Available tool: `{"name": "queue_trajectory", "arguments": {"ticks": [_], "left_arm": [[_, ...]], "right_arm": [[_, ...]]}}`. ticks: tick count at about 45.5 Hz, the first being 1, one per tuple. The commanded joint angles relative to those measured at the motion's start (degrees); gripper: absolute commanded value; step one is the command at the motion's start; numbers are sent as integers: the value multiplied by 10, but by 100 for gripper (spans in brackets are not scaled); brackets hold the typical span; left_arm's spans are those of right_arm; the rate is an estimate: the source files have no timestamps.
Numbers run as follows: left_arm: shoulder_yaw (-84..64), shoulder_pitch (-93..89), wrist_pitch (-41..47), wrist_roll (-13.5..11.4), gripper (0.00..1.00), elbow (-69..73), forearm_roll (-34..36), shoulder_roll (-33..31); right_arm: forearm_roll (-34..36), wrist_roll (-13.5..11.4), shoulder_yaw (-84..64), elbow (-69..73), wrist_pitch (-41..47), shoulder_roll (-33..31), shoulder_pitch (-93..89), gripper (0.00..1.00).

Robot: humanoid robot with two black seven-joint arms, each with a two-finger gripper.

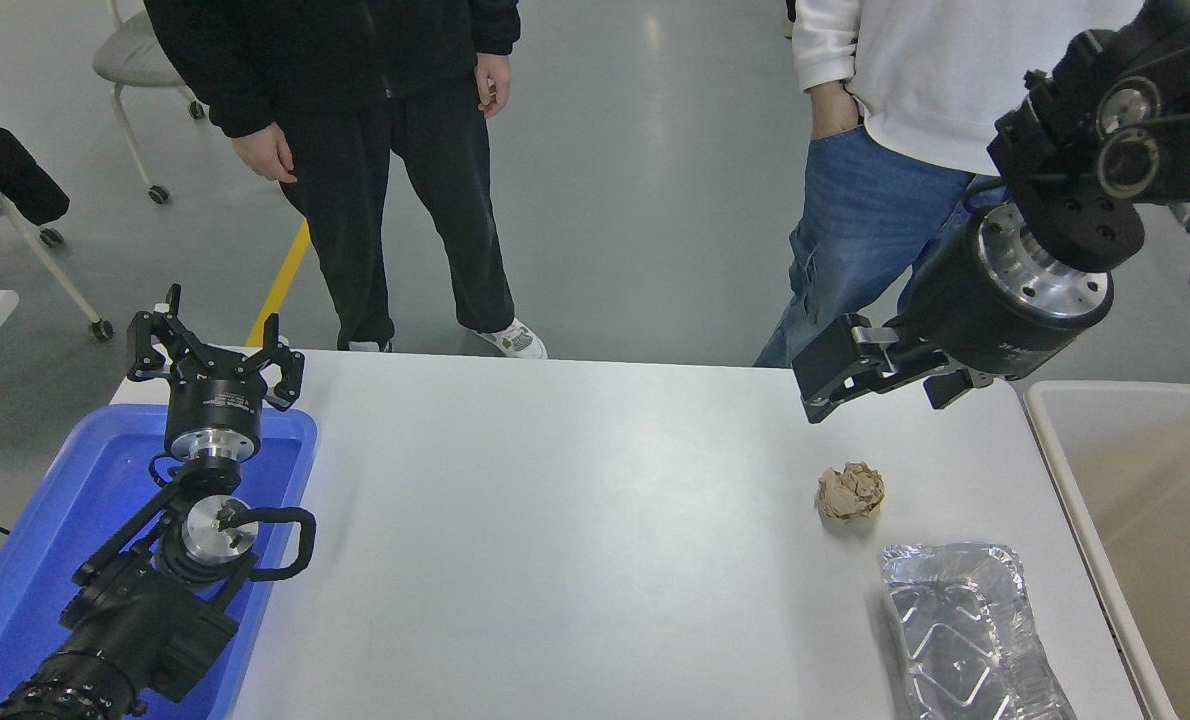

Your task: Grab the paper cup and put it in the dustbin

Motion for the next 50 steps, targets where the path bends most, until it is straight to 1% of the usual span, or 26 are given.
{"name": "queue_trajectory", "arguments": {"ticks": [1,9,13,21,29,50], "left_arm": [[0,0,0,0,99,0,0,0],[0,0,0,0,99,0,0,0],[0,0,0,0,99,0,0,0],[0,0,0,0,99,0,0,0],[0,0,0,0,99,0,0,0],[0,0,0,0,99,0,0,0]], "right_arm": [[55,-50,-23,0,25,-2,6,100],[103,-57,-28,0,57,2,10,100],[111,-62,-36,0,60,7,10,100],[112,-58,-38,0,79,7,10,100],[115,-54,-38,-1,79,7,10,100],[112,-52,-39,-8,78,15,5,100]]}}
